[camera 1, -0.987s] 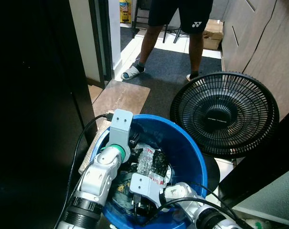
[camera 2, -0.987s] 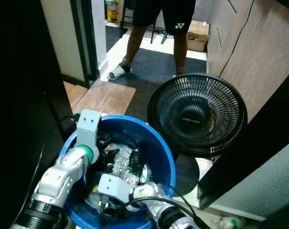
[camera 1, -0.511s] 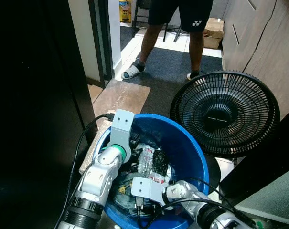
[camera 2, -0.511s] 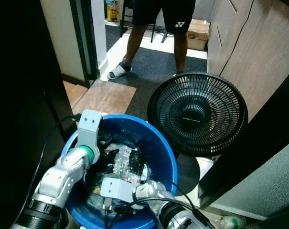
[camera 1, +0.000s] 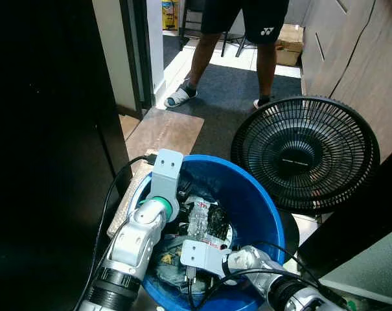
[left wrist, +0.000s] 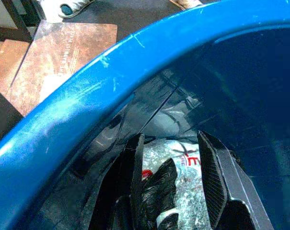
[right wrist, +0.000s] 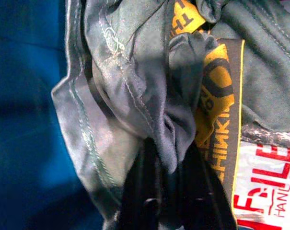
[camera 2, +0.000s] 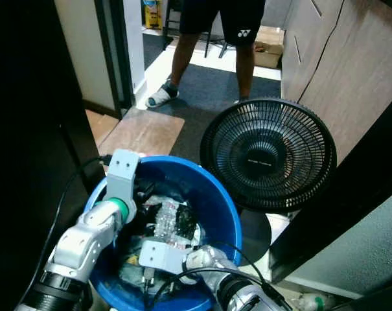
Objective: Clothes washing
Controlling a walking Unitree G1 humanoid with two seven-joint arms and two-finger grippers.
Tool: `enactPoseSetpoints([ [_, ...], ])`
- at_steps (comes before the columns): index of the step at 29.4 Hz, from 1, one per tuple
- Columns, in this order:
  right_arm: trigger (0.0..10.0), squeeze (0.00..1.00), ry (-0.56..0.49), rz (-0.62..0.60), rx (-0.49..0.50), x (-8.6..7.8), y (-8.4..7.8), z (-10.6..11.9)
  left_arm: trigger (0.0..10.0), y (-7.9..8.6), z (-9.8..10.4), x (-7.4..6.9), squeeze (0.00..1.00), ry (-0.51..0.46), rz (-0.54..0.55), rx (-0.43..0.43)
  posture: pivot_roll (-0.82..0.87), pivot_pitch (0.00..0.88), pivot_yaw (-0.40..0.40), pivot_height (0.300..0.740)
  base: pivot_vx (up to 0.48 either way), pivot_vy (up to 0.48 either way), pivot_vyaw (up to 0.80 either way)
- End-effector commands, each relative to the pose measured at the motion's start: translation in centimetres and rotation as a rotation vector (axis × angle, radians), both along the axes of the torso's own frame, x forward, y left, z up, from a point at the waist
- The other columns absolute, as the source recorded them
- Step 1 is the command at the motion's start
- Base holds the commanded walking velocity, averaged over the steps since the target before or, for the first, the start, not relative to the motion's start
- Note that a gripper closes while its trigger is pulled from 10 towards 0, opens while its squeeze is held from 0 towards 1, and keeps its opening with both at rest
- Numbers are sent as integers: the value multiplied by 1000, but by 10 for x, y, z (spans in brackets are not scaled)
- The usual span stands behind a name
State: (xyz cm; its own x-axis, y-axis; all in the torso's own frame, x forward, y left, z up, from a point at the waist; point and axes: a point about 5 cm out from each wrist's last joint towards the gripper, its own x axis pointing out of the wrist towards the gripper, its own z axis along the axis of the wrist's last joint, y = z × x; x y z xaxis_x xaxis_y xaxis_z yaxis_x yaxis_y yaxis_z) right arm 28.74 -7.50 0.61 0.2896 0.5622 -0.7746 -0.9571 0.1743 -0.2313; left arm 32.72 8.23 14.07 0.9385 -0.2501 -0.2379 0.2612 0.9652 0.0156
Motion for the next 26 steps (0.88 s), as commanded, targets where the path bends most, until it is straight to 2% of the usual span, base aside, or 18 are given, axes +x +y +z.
enactPoseSetpoints([
  [1, 0, 0, 85, -44, -35, -16, -18, -20, 10000, 18, 3, 3, 0, -13, 70, 16, 125, 98, 9, 470, 0, 0, 0],
  [10, 0, 0, 9, -117, 32, -5, -13, -11, 10000, 18, 3, 4, 0, -14, 72, 16, 125, 98, 9, 470, 0, 0, 0],
  [12, 0, 0, -74, -206, 135, 8, -10, 3, 10000, 19, 4, 4, 0, -16, 76, 16, 134, 99, 7, 470, 0, 0, 0],
  [13, 0, 0, -74, -206, 135, 8, -10, 3, 10000, 19, 4, 4, 0, -16, 76, 16, 134, 99, 7, 470, 0, 0, 0],
  [15, 0, 0, -192, -295, 277, 23, -6, 24, 10000, 20, 5, 3, 0, -19, 81, 16, 135, 99, 7, 470, 0, 0, 0],
  [17, 0, 0, -192, -295, 277, 23, -6, 24, 10000, 20, 5, 3, 0, -19, 81, 16, 135, 99, 7, 470, 0, 0, 0],
  [19, 0, 0, -292, -378, 432, 35, -6, 45, 10000, 20, 5, 4, 0, -20, 83, 17, 135, 97, 10, 470, 0, 0, 0],
  [20, 0, 0, -292, -378, 432, 35, -6, 45, 10000, 20, 5, 4, 0, -20, 83, 17, 135, 97, 10, 470, 0, 0, 0],
  [21, 0, 0, -333, -420, 524, 38, -9, 56, 10000, 20, 6, 4, 0, -22, 82, 17, 133, 96, 13, 470, 0, 0, 0],
  [22, 0, 0, -333, -420, 524, 38, -9, 56, 10000, 20, 6, 4, 0, -22, 82, 17, 133, 96, 13, 470, 0, 0, 0],
  [24, 0, 0, -427, -494, 687, 40, -15, 76, 10000, 19, 8, 5, 0, -26, 77, 15, 127, 94, 22, 470, 0, 0, 0],
  [26, 0, 0, -427, -494, 687, 40, -15, 76, 10000, 19, 8, 5, 0, -26, 77, 15, 127, 94, 22, 470, 0, 0, 0],
])
